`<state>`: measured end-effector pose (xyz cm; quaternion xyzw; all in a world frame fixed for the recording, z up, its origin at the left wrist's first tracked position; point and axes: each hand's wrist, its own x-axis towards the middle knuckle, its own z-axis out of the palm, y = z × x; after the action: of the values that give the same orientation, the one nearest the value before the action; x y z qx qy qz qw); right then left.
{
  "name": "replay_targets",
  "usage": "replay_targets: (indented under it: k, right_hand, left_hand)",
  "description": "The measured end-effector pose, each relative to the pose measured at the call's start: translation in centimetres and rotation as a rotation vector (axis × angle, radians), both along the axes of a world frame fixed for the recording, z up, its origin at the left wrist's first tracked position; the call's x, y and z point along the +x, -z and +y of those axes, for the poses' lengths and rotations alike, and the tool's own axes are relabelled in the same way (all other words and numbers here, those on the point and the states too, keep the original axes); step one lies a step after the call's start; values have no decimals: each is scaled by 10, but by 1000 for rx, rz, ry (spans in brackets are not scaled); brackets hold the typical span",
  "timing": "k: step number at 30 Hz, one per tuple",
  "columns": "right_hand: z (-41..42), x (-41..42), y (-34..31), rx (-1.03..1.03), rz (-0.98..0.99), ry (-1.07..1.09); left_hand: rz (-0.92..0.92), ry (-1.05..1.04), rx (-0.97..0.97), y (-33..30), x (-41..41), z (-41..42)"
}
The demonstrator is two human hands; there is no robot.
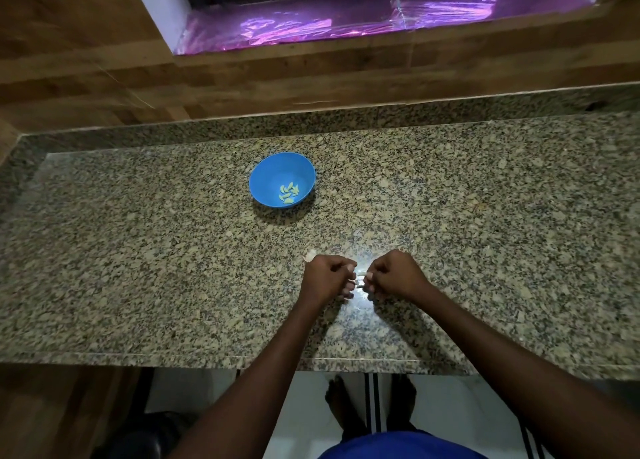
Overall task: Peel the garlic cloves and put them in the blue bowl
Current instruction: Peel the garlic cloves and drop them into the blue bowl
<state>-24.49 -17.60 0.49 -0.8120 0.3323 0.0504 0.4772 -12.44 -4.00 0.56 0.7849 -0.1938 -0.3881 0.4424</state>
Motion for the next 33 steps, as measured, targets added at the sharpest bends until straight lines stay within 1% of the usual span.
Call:
replay_targets:
  k: [1,2,3,6,8,10,13,15,16,17,18,19,22,23,24,25,28,29,30,31,32,33]
  right_hand:
    - [1,1,-1,-86,-1,-32]
    - [1,2,-3,-125,-8,-45]
    - [2,3,-3,-118,-24,-49]
    - [6,3,-7,25,-60,-3]
    - [7,4,-13,225,-71,115]
    - [5,3,-16,546,-28,257]
    - [-3,2,-11,1001,5,353]
    - [-6,2,-8,1168,-27,383]
    - [-5,2,-8,1183,-35,394]
    - [-4,2,-9,1129,-41,391]
    - [-1,0,-13,985,-56,367]
    - [3,0,-16,767,-88,321]
    - [12,-1,-18,-51,-178,83]
    - [14,-1,-16,-271,-193,17]
    - [16,-1,-14,-418,-205,-22]
    - [18,-2,-12,-514,-221,-44]
    - [25,-6,-7,-683,-255,-102]
    - [26,-7,-6,-715,-265,-116]
    - [27,-9,-6,-699,-264,-102]
    - [28,-10,-7,-625,-254,-46]
    - [27,-10,-8,-483,-243,50]
    - [25,-6,-12,-247,-236,176]
  left_hand:
    - [44,-1,-25,-3,-1,-1]
    - [54,11,-33,-4,-3,-2]
    - [71,8,-49,-6,-4,-2]
    - [106,-62,-79,-7,-3,-1]
    - [107,-78,-110,-5,-3,0]
    - [54,-39,-151,-5,-2,-1]
    - [2,37,-209,-10,0,-4]
    - [-9,48,-224,-11,1,-6]
    - [-2,35,-221,-11,0,-6]
    - [26,4,-217,-10,1,-7]
    - [77,-39,-203,-8,1,-8]
    - [156,-92,-183,-8,2,-9]
    - [424,-216,-119,-9,5,-11]
    - [483,-239,-109,-11,6,-12]
    - [526,-254,-100,-12,7,-14]
    - [566,-273,-96,-13,8,-15]
    - [650,-329,-68,-16,9,-17]
    - [651,-333,-72,-17,8,-16]
    - [625,-322,-91,-16,7,-15]
    - [579,-299,-127,-15,4,-13]
    - [516,-262,-173,-13,2,-11]
    - [451,-226,-220,-10,-1,-9]
